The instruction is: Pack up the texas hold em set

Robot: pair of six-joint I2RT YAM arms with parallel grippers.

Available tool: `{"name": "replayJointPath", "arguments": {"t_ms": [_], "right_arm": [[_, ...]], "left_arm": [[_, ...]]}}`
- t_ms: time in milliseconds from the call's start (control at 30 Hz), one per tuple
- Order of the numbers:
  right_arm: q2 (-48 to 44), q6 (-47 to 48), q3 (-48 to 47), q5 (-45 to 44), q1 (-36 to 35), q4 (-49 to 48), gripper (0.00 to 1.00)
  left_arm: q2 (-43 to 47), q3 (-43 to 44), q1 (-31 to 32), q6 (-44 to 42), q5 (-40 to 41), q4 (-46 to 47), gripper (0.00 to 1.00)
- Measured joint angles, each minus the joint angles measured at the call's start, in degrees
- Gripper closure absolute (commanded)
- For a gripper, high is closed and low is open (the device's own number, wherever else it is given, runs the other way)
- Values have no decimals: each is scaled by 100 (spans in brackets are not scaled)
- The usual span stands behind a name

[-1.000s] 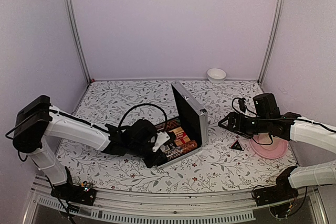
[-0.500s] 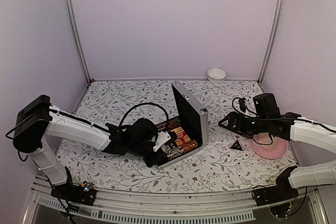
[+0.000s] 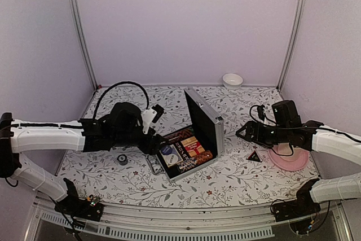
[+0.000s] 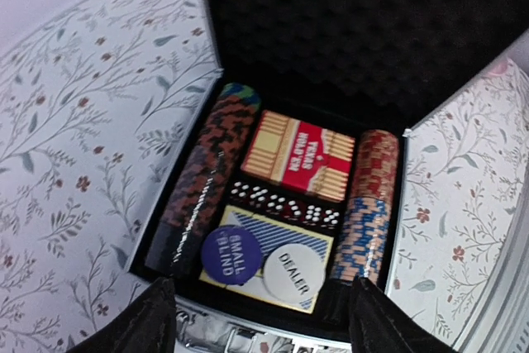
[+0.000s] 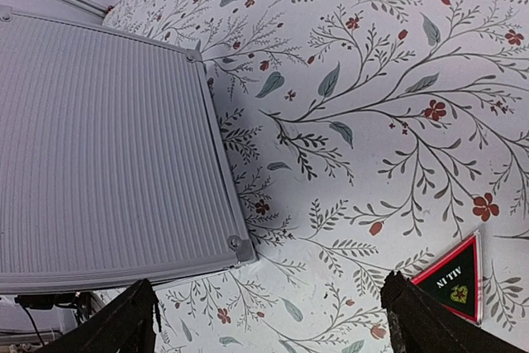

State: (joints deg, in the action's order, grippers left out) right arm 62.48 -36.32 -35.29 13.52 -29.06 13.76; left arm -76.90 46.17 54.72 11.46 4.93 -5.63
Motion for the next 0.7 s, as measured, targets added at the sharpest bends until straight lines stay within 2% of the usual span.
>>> {"name": "replayJointPath", "arguments": {"t_ms": [233,433,700], "right_arm": [[42,2,-173,-428,-79,636,6],[188,-321,-184,-857,-398,1239,4],[680,-745,-308,-1386,-494,1991,4]], "left_arm": [[310,-157,-1051,737,177,-728,23],[942,-188,-2201,951,-229,-1207,18],[1141,765,-3978,686,-1182,-1674,17]]}}
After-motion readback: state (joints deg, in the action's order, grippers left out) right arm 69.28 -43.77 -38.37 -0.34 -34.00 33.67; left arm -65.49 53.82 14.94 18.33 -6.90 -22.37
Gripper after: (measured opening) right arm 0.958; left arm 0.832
